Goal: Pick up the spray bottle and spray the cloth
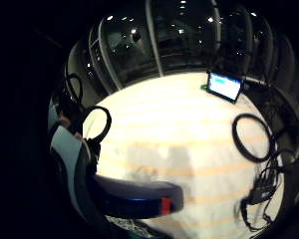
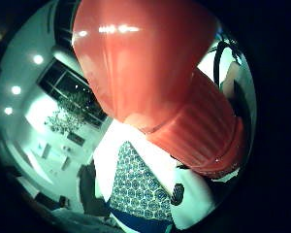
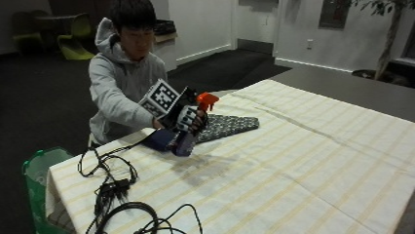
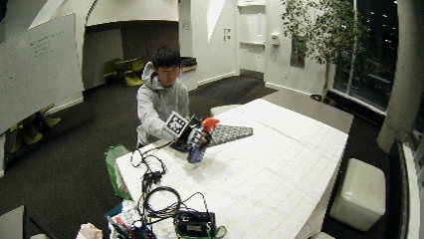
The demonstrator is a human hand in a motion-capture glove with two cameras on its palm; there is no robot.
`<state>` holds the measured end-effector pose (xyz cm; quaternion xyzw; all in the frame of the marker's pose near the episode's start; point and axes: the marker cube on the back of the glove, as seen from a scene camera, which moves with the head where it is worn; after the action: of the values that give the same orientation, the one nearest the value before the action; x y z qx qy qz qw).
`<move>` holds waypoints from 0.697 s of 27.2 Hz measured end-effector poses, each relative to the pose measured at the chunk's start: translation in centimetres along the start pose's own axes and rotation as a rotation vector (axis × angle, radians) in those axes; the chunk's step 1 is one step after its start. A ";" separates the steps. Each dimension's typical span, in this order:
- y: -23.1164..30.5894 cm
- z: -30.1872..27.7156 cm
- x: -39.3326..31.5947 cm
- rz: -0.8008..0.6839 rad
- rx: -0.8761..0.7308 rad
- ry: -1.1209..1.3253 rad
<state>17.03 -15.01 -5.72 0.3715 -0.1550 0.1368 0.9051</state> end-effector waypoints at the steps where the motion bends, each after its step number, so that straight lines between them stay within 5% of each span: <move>1: -0.2 -0.1 -1.2 -0.050 -0.013 0.026; 11: 1.4 1.6 -10.7 -0.437 -0.250 0.306; 19: 5.5 5.1 -11.6 -0.680 -0.357 0.415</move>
<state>3.50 -16.48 -3.26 0.2037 0.1403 -0.1262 0.9607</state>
